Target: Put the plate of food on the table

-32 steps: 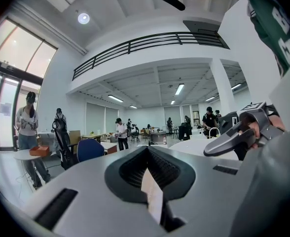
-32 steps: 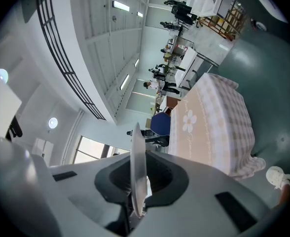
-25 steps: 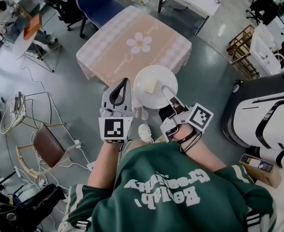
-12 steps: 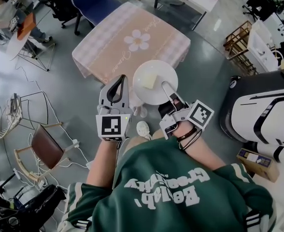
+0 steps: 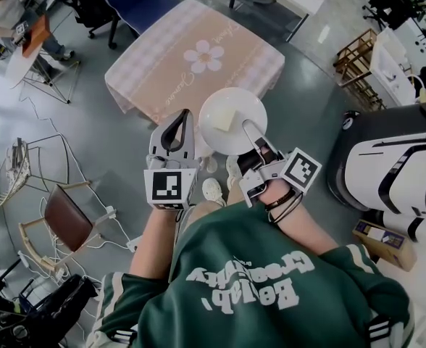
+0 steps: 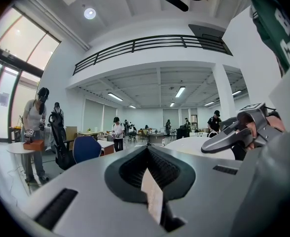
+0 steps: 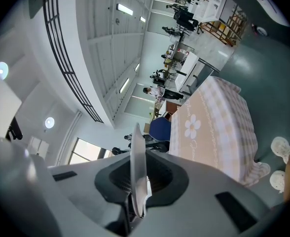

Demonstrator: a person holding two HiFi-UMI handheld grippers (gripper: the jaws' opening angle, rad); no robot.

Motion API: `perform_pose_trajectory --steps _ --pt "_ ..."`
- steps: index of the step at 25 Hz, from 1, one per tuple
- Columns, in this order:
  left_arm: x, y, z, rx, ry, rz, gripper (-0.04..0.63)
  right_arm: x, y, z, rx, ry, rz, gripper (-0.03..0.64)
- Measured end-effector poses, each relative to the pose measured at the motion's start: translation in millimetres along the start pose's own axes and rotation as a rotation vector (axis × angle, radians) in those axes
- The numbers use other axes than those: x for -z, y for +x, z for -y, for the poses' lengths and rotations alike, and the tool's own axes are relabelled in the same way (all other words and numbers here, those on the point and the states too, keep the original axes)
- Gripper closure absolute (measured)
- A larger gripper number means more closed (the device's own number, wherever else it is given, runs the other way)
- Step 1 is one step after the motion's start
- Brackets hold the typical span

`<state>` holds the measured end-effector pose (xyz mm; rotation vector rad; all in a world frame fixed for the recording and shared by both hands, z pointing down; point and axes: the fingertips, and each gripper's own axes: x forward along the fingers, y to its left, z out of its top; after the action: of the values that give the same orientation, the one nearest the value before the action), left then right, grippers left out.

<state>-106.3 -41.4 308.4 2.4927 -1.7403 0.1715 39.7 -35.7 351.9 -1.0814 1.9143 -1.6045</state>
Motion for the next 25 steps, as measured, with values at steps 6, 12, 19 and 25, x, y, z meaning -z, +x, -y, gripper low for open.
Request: perform_pose_trajectory --steps 6,12,19,25 --pt "-1 8 0 -0.009 0.003 0.003 0.586 -5 9 1 -0.007 0.007 -0.008 0.586" --pt "3 26 -6 -0.025 0.007 -0.001 0.586 -15 30 8 -0.013 0.012 -0.033 0.586" --pt "8 57 -28 -0.066 0.006 -0.006 0.586 -34 72 27 0.008 0.028 -0.075 0.586" --pt "18 87 -55 -0.088 -0.02 -0.028 0.586 -53 126 46 0.032 0.033 -0.115 0.586"
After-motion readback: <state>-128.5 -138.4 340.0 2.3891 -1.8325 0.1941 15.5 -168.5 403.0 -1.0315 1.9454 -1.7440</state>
